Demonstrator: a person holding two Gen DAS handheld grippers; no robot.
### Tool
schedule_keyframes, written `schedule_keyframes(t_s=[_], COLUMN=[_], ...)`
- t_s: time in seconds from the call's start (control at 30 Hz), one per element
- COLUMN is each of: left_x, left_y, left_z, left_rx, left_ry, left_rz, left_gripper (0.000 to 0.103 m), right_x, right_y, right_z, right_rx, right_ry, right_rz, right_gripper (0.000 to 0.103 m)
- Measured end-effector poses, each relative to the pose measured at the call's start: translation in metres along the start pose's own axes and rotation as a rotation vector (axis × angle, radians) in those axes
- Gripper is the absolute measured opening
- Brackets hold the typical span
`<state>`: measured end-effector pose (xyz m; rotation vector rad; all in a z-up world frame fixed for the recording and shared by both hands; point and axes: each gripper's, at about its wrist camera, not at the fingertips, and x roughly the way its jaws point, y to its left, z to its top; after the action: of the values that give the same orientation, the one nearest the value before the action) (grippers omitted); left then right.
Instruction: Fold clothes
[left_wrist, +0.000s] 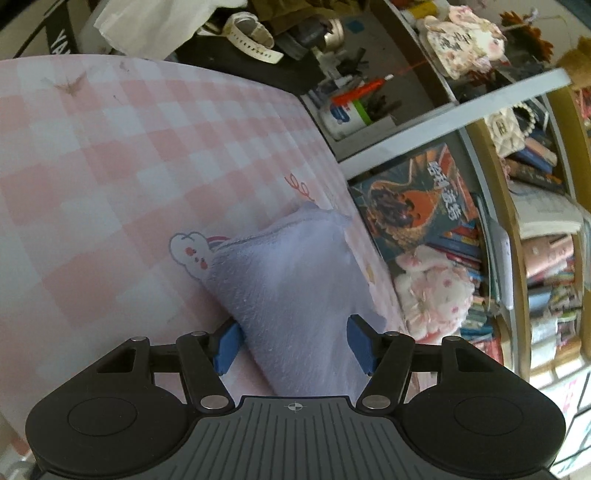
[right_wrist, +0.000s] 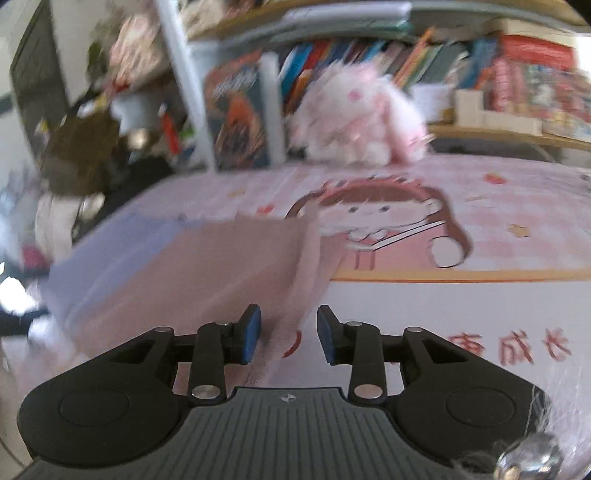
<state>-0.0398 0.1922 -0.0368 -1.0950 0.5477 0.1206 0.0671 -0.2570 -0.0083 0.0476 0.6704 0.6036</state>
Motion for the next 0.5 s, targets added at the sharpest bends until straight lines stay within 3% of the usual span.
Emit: schedule_keyframes(t_s=[0.23,0.27,0.3,0.37,0.4,0.5], left_x=[0.011,0.012,0.014,0.017,0.017,0.005], left_y=[-0.012,-0.012,-0.012,-0.01,-0.014,-0.047], left_z=[-0.004,-0.004,-0.005,-0.007,-0.008,-0.023], left_rx=[0.043,0.051,0.052,0.057,0.086,0.35], left_ry=[-0.035,-0.038,-0.036,-0.034,-0.044,-0.124], left_rz=[0.023,0.029,0.039,0.059,0.064,0.083], left_gripper=[0.058,0.048,0.029,0.021,0.019,0.012], right_x=[0.009,0.009,0.009,0.008,0.008,0.008], right_y=[0.007,0.006,0.004,0.003,0.003,0.003], right_z=[-0.004,-0.005,-0.006,-0.006,-0.007,-0.008], right_rx=[-0.053,-0.046,-0.033,-0.019,-0.016,-0.009], right_ry=[0.032,0.03,0.028,0.024,0.022,0.017], right_rz=[0.048,0.052,0.057,0.062,0.063,0.062], right_gripper=[0.026,0.026,0.026,0.026,0.026,0.026])
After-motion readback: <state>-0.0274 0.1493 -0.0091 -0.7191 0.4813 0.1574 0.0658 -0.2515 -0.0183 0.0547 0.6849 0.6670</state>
